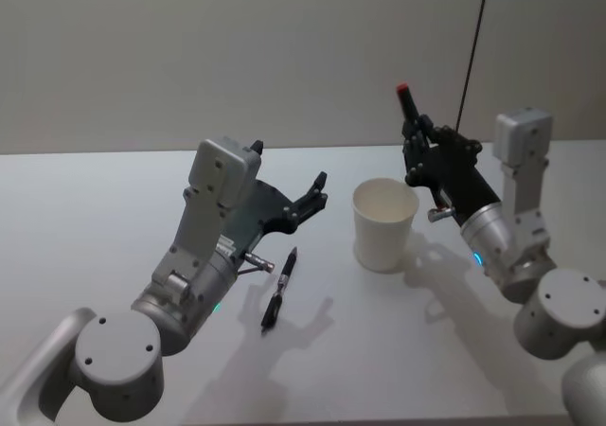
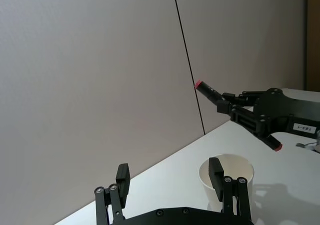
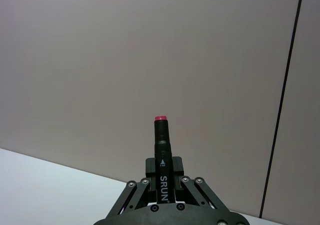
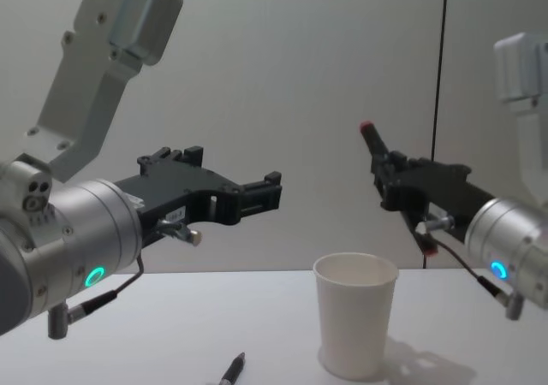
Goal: Place the pen into the pen holder.
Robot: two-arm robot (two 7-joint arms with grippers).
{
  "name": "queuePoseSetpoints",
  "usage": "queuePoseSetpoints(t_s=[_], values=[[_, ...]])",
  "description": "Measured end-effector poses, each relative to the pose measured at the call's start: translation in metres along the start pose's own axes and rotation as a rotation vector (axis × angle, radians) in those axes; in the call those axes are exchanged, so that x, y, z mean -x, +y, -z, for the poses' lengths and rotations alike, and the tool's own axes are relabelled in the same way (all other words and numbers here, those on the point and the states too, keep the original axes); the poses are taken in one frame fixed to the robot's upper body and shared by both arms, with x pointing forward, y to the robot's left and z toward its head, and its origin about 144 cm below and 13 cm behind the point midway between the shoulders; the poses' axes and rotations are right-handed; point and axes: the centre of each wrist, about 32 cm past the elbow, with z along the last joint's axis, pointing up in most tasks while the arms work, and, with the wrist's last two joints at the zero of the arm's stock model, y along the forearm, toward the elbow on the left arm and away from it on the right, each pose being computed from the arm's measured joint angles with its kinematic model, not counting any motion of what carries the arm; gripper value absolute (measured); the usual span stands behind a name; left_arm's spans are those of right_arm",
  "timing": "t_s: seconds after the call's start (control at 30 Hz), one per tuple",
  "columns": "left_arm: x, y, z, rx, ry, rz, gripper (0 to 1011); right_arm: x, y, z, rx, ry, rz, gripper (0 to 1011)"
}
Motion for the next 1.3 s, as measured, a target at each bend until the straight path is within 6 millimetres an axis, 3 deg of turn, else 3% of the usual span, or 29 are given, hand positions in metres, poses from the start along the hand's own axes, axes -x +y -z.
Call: queuePoseSetpoints(t_s=[0.4, 0.9, 1.3], values=[[0.0, 0.0, 0.0, 0.0, 0.0, 0.0, 1000, 0.004, 0.022, 0.02, 0.015, 0.003, -0.021, 176], [0.0, 0.0, 0.0, 0.0, 0.0, 0.0, 1000, 0.01, 0.043, 0.03, 0.013, 0.033, -0.046, 180], [0.0, 0.0, 0.0, 0.0, 0.0, 0.0, 1000, 0.013, 0.051, 0.033, 0.012, 0.045, -0.059, 539]])
